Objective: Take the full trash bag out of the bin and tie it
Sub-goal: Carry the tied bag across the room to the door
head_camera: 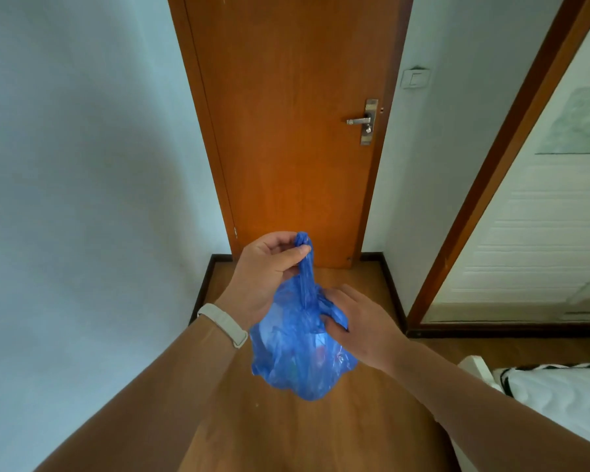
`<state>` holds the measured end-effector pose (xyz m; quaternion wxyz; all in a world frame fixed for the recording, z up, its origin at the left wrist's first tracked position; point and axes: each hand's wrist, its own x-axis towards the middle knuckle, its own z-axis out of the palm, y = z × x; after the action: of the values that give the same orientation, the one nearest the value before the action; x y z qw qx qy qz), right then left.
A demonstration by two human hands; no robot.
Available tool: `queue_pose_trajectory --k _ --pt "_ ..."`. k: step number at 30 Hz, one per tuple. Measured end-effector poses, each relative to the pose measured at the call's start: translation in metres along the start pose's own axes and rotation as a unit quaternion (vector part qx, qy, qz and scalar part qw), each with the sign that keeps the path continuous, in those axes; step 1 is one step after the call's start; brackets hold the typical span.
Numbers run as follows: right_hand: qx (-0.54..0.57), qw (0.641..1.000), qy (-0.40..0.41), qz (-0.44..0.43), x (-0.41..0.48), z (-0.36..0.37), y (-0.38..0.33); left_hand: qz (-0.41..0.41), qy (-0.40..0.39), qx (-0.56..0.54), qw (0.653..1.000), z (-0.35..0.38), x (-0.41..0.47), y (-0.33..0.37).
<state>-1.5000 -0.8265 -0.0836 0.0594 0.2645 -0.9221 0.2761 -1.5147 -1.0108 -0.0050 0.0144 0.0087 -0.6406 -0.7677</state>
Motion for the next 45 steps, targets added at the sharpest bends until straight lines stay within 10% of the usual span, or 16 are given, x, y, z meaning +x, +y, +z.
queue_pose_trajectory --k 45 --pt "0.103 0.981 -0.128 -0.104 0.597 0.150 0.230 -0.064 0.176 0.079 0.979 -0.187 0.570 -0.035"
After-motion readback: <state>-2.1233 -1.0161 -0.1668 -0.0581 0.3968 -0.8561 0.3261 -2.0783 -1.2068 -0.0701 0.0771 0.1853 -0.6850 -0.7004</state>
